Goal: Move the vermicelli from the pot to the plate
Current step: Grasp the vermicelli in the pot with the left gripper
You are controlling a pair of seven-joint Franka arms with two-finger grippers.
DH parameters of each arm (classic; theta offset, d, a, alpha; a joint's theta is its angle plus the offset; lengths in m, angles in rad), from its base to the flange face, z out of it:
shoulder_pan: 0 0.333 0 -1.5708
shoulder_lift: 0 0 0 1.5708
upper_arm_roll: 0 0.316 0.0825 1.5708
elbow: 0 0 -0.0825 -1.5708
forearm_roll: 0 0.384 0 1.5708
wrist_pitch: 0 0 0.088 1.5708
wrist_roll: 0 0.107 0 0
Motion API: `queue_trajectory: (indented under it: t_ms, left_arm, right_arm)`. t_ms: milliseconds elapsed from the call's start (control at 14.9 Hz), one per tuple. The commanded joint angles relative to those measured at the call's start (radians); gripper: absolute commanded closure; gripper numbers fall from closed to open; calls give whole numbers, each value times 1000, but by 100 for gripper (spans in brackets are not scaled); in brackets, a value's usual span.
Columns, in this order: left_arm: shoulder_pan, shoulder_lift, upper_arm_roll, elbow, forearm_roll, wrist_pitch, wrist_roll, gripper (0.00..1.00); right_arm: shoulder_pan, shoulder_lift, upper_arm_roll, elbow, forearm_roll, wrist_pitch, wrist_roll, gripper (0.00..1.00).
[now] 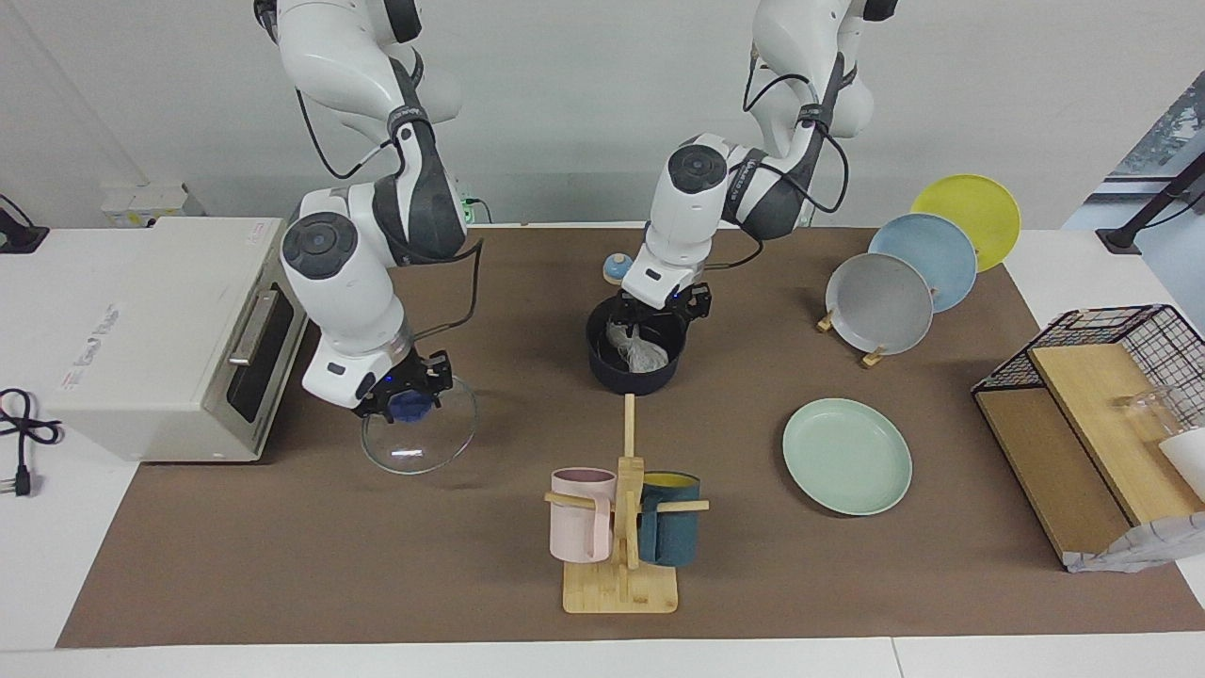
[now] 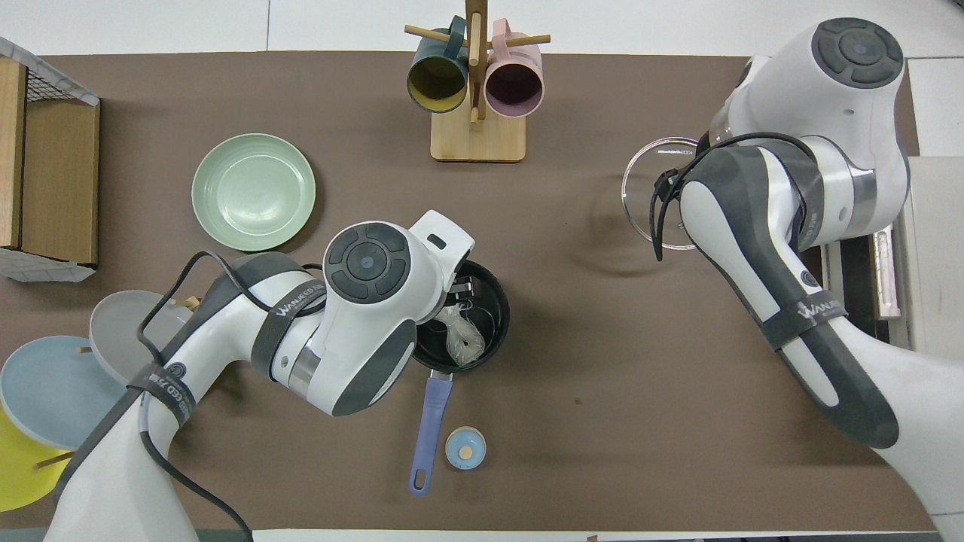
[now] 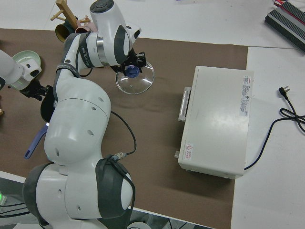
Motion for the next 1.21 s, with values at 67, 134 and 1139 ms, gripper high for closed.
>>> queue_trajectory:
  t_ms: [67, 134, 1139]
  left_arm:
    - [-52, 26, 20, -31, -13, 62, -43, 0]
    - [-55, 35, 22, -37, -13, 77, -43, 0]
    - [-35, 34, 26, 29, 17, 4, 5, 100]
  right_arm:
    - [-47, 36, 14, -12, -17, 54, -43, 44]
    - [-60, 42, 14, -23, -17, 79, -46, 44]
    - [-65, 36, 14, -147, -62, 212, -49, 0]
